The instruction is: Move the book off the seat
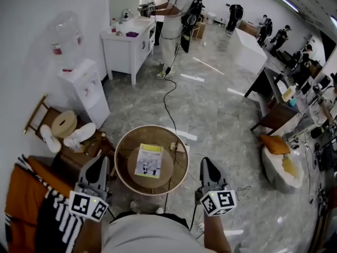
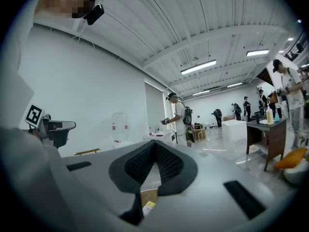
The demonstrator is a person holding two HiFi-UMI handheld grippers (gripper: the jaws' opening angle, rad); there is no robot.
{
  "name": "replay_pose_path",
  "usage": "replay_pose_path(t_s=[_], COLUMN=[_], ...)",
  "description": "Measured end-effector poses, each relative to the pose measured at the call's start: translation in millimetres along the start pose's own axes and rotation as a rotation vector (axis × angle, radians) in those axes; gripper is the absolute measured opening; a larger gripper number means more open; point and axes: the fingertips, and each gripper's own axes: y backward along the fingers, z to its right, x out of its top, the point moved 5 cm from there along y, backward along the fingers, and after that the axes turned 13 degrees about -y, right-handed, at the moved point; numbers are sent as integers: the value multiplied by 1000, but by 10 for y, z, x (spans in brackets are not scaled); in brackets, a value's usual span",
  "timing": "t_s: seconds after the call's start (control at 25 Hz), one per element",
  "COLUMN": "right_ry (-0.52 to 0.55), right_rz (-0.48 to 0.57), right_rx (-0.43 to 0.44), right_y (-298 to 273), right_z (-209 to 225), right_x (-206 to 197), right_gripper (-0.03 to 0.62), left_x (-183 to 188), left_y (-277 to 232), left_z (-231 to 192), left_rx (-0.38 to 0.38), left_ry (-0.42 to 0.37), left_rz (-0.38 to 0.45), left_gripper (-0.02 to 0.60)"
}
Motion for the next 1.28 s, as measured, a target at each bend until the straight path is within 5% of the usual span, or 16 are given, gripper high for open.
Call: replay_pose_path(t_s=[0.56, 1.28], right_ry=[-3, 35], right_rz=[-41, -12], right_rx=[85, 86], right_y=[-184, -151], right_z=[-355, -386], right_x=[-167, -99], right_gripper=[20, 20], left_x=[-48, -57], left_y=[407, 204], left_z=[-137, 23], left_rx=[71, -10], left_ry=[-12, -15], left_rz=[-35, -28], left_gripper=[15, 15])
